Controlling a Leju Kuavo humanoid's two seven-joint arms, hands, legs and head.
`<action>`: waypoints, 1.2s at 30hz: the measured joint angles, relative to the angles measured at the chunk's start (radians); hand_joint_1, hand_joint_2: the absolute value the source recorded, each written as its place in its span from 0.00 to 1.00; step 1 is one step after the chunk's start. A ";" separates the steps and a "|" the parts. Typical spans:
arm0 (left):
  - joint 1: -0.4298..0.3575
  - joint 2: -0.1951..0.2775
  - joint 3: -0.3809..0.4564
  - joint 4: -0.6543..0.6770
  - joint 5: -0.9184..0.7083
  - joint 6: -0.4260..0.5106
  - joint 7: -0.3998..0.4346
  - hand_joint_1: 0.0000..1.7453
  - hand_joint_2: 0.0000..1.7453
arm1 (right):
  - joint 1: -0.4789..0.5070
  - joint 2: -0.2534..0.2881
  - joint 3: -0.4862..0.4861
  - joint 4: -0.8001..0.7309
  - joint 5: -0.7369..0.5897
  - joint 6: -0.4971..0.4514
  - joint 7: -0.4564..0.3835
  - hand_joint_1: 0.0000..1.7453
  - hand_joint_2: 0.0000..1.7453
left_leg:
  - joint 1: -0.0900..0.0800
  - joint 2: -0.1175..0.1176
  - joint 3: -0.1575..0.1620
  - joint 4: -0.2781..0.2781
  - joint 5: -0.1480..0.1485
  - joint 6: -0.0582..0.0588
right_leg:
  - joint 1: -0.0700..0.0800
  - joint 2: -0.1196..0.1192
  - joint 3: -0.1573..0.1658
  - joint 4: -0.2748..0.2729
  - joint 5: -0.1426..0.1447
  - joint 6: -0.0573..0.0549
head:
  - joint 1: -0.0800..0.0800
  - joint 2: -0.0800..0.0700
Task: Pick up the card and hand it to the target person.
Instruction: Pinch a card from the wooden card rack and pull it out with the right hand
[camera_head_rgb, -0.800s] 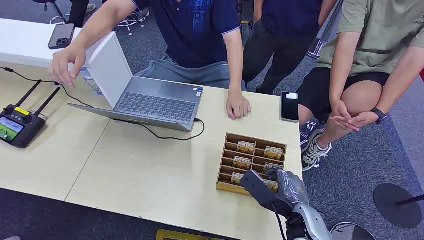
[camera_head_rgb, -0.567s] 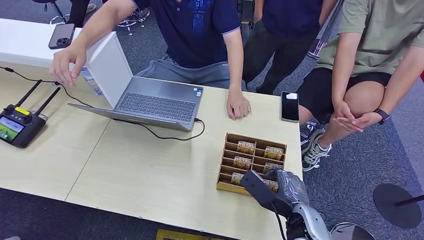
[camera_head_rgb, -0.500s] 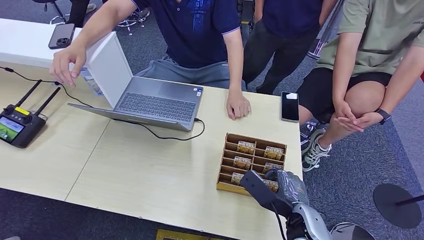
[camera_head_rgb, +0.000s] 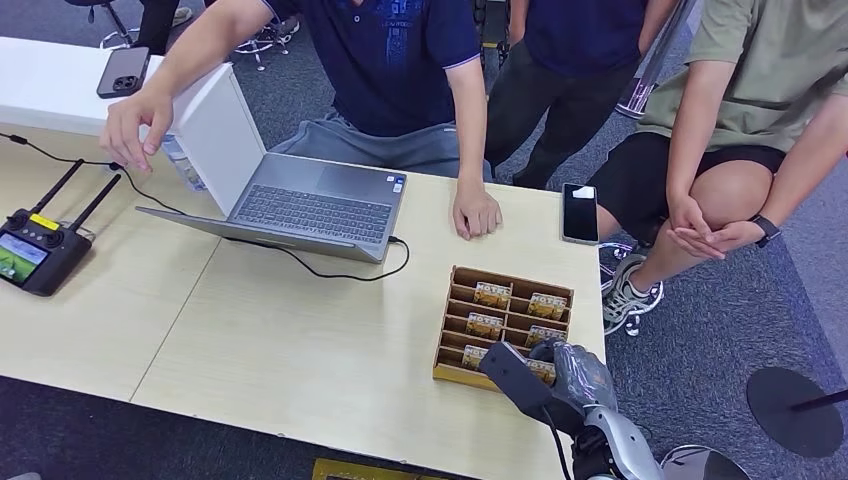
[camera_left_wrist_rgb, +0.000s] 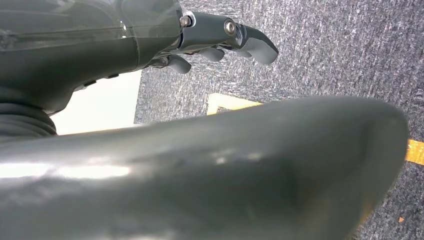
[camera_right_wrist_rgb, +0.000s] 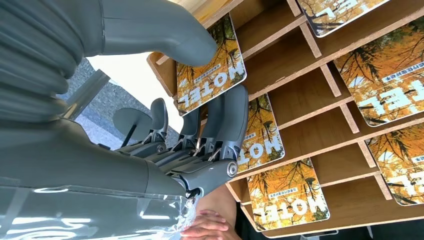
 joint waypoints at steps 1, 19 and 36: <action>0.000 0.000 0.000 0.000 0.000 0.000 0.000 0.00 0.00 | 0.000 0.000 0.000 0.000 0.000 0.000 0.000 1.00 1.00 | 0.000 0.000 0.000 0.000 0.000 0.000 | 0.000 0.000 0.000 0.000 0.000 0.000 | 0.000 0.000; 0.000 0.001 0.000 0.000 -0.003 0.002 0.000 0.00 0.00 | 0.000 0.000 0.000 0.000 -0.001 0.000 0.000 1.00 1.00 | 0.000 0.000 0.000 0.000 0.000 0.000 | 0.000 0.000 0.000 0.000 0.000 0.000 | 0.000 0.000; 0.000 0.003 0.000 0.000 0.000 0.009 0.000 0.00 0.00 | 0.000 0.000 0.000 0.000 0.017 -0.046 -0.025 1.00 1.00 | 0.000 0.000 0.000 0.000 0.000 0.000 | 0.000 0.000 0.000 0.000 0.000 0.000 | 0.000 0.000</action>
